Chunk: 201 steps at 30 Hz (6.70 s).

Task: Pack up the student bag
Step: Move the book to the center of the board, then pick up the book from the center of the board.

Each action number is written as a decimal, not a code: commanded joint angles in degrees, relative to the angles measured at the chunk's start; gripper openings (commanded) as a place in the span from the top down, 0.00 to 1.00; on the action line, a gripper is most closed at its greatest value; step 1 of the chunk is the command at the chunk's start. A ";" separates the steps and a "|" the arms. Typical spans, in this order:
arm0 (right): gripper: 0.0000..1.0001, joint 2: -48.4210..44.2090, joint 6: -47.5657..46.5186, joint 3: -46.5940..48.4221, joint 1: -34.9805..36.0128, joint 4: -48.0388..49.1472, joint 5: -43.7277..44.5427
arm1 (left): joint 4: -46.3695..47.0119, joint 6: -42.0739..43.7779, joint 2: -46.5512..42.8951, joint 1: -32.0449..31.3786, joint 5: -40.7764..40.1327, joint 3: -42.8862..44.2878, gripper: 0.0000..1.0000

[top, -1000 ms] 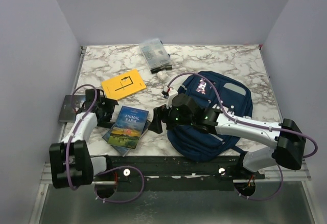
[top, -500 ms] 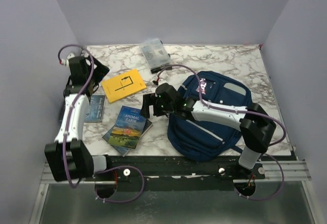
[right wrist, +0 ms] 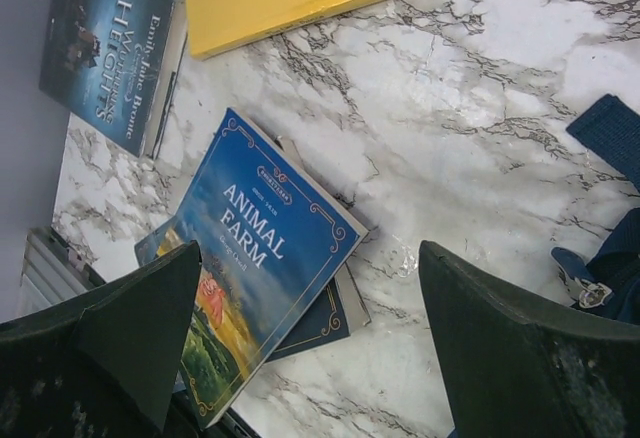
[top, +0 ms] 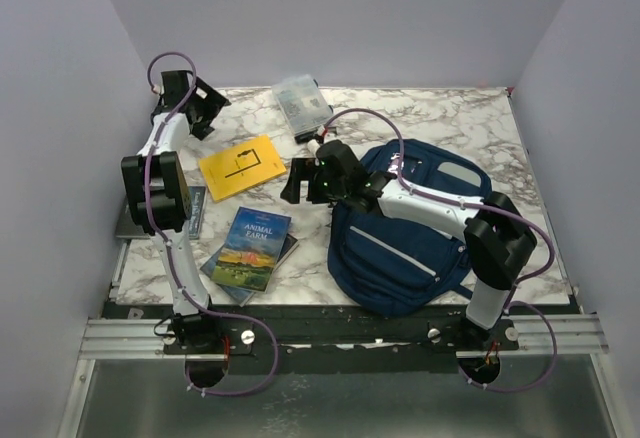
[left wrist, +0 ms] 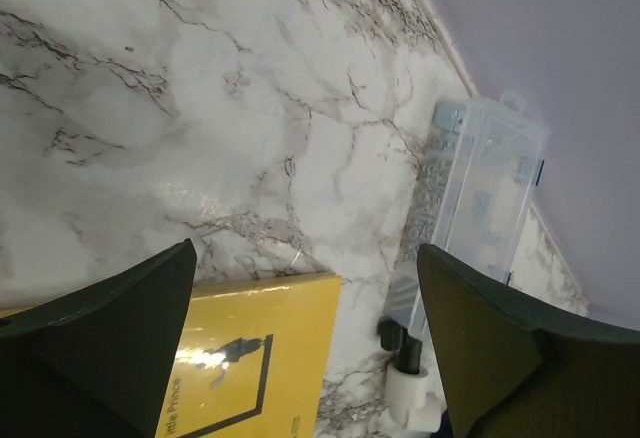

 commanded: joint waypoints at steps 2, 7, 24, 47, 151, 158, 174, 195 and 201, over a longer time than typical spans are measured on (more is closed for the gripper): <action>0.08 -0.16 -0.53 -0.50 -1.46 1.04 -0.59 | -1.74 -15.38 7.00 -1.03 -0.37 7.73 0.07; 0.08 0.31 -0.62 -1.10 -2.03 1.00 -1.14 | -3.93 -19.51 11.11 -1.35 -1.31 9.66 0.06; 0.08 3.54 -0.64 -0.42 -2.97 2.92 -3.89 | -7.48 -20.90 0.18 -8.25 7.71 -9.69 0.02; 0.11 18.44 3.37 6.64 -9.81 0.58 -15.63 | -21.86 6.67 -21.70 -9.11 -13.17 -27.46 0.02; 0.08 10.84 -9.90 5.28 -4.54 -7.50 -14.03 | -7.27 0.57 -60.35 -13.17 15.62 -68.82 0.02; 0.01 9.28 -13.74 8.84 -4.53 -13.42 -6.87 | -13.66 -0.48 -65.44 -12.66 13.63 -67.76 0.02; 0.02 13.58 -7.40 2.98 -4.62 -5.33 -16.66 | -10.81 -9.34 -70.87 -12.36 10.93 -73.61 0.02; 0.05 11.08 0.50 -1.71 -4.60 4.90 -27.34 | 12.77 -9.03 -79.23 -12.63 18.98 -80.18 0.52; 0.05 5.40 -6.35 1.91 -4.56 -8.78 -20.53 | 4.55 -2.69 -78.88 -12.64 16.49 -73.88 0.87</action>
